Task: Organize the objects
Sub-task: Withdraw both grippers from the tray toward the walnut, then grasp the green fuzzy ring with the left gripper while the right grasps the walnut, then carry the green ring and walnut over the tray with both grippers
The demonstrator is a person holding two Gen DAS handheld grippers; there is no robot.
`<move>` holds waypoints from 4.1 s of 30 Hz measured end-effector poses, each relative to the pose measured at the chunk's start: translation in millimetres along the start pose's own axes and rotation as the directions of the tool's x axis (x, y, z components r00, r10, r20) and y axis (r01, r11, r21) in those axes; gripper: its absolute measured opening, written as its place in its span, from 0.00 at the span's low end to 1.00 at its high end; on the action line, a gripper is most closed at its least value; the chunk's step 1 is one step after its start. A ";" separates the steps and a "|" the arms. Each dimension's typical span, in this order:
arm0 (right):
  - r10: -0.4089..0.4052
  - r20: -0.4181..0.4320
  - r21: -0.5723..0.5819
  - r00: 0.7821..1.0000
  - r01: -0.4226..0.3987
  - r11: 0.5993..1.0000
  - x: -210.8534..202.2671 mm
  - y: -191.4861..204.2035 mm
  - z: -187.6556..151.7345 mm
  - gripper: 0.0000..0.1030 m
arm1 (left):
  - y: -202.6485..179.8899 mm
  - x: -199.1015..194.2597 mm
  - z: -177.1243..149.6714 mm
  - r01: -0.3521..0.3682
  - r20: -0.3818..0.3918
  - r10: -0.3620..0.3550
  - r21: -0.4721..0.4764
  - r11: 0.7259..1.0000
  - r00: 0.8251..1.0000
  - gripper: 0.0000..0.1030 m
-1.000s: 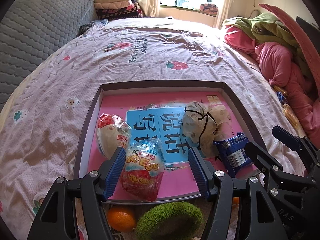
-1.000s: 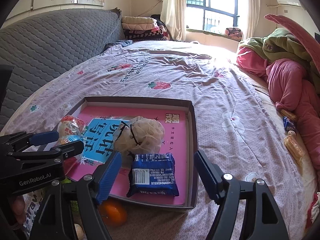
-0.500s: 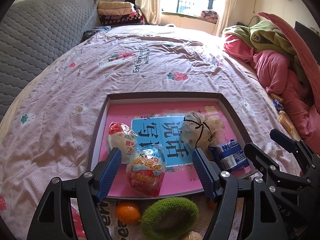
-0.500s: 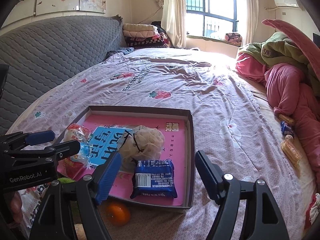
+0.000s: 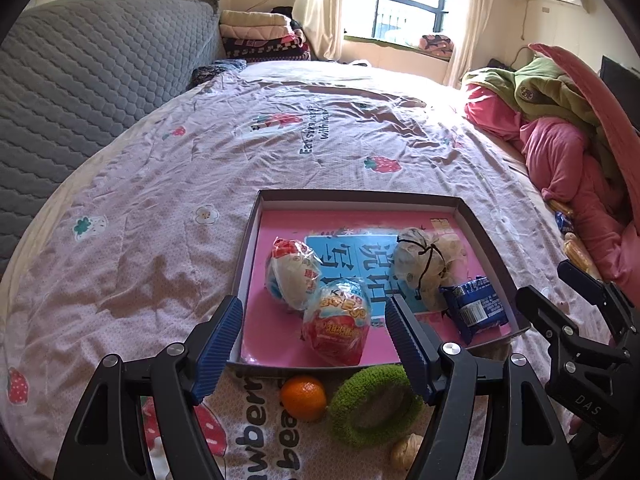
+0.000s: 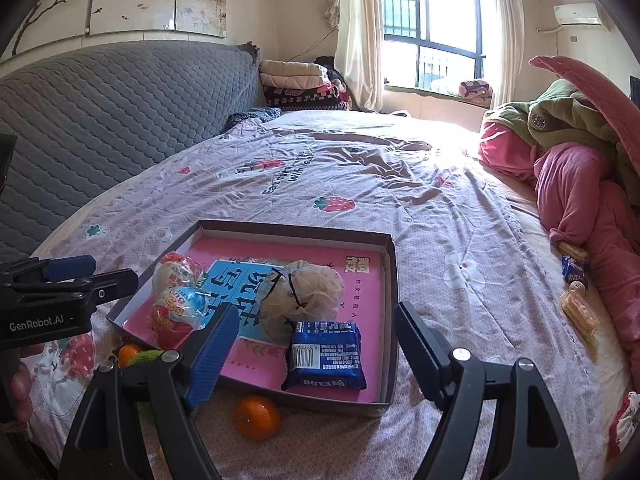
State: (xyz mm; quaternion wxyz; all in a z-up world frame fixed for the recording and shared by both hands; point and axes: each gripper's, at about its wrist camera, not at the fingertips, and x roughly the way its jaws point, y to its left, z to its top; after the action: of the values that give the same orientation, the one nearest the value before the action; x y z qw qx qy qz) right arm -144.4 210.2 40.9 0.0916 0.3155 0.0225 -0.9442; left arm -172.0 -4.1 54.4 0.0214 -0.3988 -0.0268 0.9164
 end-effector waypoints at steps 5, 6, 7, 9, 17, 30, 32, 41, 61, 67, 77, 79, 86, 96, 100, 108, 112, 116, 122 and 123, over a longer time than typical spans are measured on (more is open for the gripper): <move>0.015 0.014 -0.017 1.000 -0.014 1.000 -11.3 4.1 -3.7 0.77 | 6.3 -6.9 -13.7 -0.008 -0.007 0.008 -0.010 1.000 1.000 0.73; 0.016 0.018 -0.022 1.000 -0.016 1.000 -13.5 6.0 -4.5 0.77 | 7.1 -7.9 -16.9 -0.010 -0.010 0.009 -0.010 1.000 1.000 0.73; 0.020 0.019 -0.027 1.000 -0.019 0.999 -15.2 7.9 -5.2 0.77 | 7.6 -9.0 -19.9 -0.011 -0.011 0.011 -0.010 1.000 1.000 0.73; 0.021 0.023 -0.033 1.000 -0.020 0.999 -18.7 10.4 -6.8 0.77 | 7.9 -9.9 -25.6 -0.011 -0.018 0.011 -0.007 1.000 1.000 0.73; 0.024 0.023 -0.031 0.999 -0.023 0.999 -27.9 17.5 -21.5 0.77 | 2.9 -11.1 -47.9 0.002 -0.040 -0.001 0.013 1.000 0.999 0.73; 0.042 -0.061 -0.054 0.997 -0.045 0.998 -34.8 38.5 -62.7 0.77 | -0.9 1.4 -74.3 0.002 -0.091 0.000 0.025 1.000 0.996 0.73; 0.042 -0.076 -0.065 0.996 -0.047 0.997 -34.2 43.5 -68.5 0.77 | -1.0 2.5 -77.7 0.006 -0.097 -0.003 0.025 1.000 0.995 0.73; 0.056 -0.127 -0.097 0.990 -0.069 0.993 -31.9 59.0 -85.3 0.77 | 1.7 4.5 -87.6 0.013 -0.128 -0.010 0.023 1.000 0.992 0.73; 0.080 -0.183 -0.136 0.980 -0.106 0.985 -17.5 80.6 -101.2 0.77 | -3.9 17.0 -75.7 0.020 -0.090 -0.013 0.075 0.997 0.996 0.73; 0.083 -0.201 -0.146 0.976 -0.114 0.983 -7.9 84.9 -102.9 0.77 | -5.6 28.2 -70.4 0.034 -0.095 -0.026 0.084 0.996 0.995 0.68; 0.085 -0.228 -0.163 0.970 -0.124 0.979 7.2 92.9 -106.8 0.68 | -9.0 41.4 -64.5 0.042 -0.094 -0.032 0.097 0.994 0.995 0.58; 0.081 -0.237 -0.167 0.968 -0.123 0.978 10.5 94.9 -107.4 0.64 | -10.3 42.4 -63.5 0.040 -0.091 -0.031 0.106 0.994 0.995 0.58; 0.096 -0.241 -0.174 0.966 -0.141 0.975 14.4 97.7 -107.2 0.45 | -15.7 42.7 -60.8 0.033 -0.078 -0.023 0.129 0.991 0.997 0.52; 0.133 -0.241 -0.163 0.961 -0.175 0.971 8.8 94.5 -105.8 0.34 | -10.0 37.8 -53.6 0.071 -0.080 -0.065 0.085 0.994 0.995 0.15; 0.137 -0.219 -0.148 0.966 -0.172 0.974 3.7 90.4 -101.7 0.34 | -8.6 34.7 -53.7 0.073 -0.075 -0.067 0.081 0.994 0.995 0.14; 0.125 -0.170 -0.146 0.977 -0.151 0.978 -5.2 85.9 -93.5 0.34 | -6.5 22.0 -51.6 0.072 -0.051 -0.069 0.064 0.995 0.996 0.14; 0.131 -0.147 -0.135 0.980 -0.152 0.979 -8.9 81.0 -87.7 0.34 | -5.0 12.5 -48.7 0.067 -0.033 -0.065 0.060 0.996 0.997 0.14; 0.133 -0.131 -0.131 0.982 -0.150 0.980 -14.3 78.9 -84.4 0.34 | -5.7 4.8 -47.5 0.057 -0.022 -0.056 0.062 0.996 0.998 0.14; 0.133 -0.101 -0.129 0.986 -0.145 0.981 -22.2 79.7 -81.2 0.34 | -5.8 -4.5 -46.4 0.049 -0.015 -0.048 0.061 0.997 0.999 0.14; 0.131 -0.094 -0.128 0.987 -0.142 0.982 -24.4 79.3 -80.9 0.34 | -6.5 -6.0 -46.3 0.048 -0.014 -0.047 0.062 0.997 0.999 0.14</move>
State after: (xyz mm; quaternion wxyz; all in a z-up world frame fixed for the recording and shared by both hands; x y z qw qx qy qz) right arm -62.5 144.3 -7.9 0.1761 0.3494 0.0681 -0.9178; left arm -133.9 3.5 27.7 0.0557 -0.4027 -0.0078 0.9136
